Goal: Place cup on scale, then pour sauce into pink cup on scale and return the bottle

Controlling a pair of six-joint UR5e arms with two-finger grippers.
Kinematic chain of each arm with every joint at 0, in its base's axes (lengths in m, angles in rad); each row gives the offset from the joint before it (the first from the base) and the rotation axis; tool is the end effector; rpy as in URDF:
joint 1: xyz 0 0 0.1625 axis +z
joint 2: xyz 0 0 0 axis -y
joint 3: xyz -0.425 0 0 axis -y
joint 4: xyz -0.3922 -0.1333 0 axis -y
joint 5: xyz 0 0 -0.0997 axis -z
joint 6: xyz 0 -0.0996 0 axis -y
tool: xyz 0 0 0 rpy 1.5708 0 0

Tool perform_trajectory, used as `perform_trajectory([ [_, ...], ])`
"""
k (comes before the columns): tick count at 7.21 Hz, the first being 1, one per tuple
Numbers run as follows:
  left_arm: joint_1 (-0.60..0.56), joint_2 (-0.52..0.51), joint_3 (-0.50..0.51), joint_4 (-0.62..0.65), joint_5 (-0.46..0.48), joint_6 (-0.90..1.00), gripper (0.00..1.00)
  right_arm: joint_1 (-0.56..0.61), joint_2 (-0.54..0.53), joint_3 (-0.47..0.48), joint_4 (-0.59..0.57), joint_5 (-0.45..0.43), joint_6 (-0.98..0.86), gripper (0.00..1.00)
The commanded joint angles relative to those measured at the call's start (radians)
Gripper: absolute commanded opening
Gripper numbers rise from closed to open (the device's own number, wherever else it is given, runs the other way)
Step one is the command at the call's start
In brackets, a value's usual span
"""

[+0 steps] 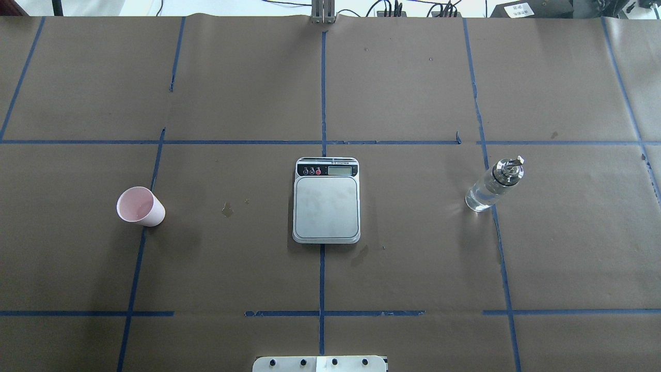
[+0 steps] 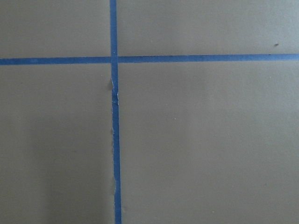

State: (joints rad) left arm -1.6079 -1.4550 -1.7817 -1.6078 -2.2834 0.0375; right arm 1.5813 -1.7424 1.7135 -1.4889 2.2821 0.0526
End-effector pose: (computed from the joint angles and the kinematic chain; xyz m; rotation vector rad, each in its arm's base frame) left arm -0.0848 -0.4472 0.6090 0.1529 0.7063 0.0474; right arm 0.0727 -0.4223 0.6627 0.0358 -0.7121 0.0416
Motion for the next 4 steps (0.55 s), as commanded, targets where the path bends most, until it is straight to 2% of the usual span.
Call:
perform_trajectory([
  [1, 0.005, -0.004, -0.012, -0.024, -0.002, -0.001, 1.0, -0.053, 0.003, 0.005, 0.115, 0.004, 0.01, 1.0],
  [3, 0.006, -0.004, -0.001, -0.168, -0.007, -0.004, 1.0, -0.06, 0.014, -0.009, 0.319, -0.012, 0.016, 1.0],
  [4, 0.006, -0.007, 0.02, -0.311, -0.002, -0.008, 1.0, -0.06, 0.039, -0.017, 0.343, -0.007, 0.018, 1.0],
])
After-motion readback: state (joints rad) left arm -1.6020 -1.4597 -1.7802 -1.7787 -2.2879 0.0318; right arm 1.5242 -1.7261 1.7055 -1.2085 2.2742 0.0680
